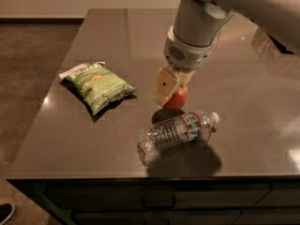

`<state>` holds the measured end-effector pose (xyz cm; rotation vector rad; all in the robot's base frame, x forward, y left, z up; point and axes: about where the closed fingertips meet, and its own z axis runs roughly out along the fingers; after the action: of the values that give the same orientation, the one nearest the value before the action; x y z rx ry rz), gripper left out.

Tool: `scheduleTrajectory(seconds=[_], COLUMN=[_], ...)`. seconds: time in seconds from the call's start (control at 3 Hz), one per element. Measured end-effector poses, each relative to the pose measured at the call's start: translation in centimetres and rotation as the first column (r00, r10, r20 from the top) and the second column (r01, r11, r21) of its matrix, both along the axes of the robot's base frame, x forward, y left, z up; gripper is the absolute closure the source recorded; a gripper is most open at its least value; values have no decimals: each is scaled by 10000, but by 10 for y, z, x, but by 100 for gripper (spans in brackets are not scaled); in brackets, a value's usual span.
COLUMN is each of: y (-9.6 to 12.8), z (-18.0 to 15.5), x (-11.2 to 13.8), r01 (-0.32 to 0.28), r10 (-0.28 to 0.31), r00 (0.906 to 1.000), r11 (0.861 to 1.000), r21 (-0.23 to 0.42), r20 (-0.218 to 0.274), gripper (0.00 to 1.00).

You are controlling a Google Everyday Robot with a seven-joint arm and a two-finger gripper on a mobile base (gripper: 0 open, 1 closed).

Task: Move apple near water bottle

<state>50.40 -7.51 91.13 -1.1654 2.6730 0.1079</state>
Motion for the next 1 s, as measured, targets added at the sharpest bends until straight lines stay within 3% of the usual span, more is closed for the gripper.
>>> scheduleTrajectory(seconds=[0.67,1.0], y=[25,30], z=[-19,-27], x=[-5,-3], r01=[151,157], r10=[-158,-173], r00=[9992,9985], r11=[9996,9994], r21=[-220,-302], r20=[-366,-519], gripper=[98,76])
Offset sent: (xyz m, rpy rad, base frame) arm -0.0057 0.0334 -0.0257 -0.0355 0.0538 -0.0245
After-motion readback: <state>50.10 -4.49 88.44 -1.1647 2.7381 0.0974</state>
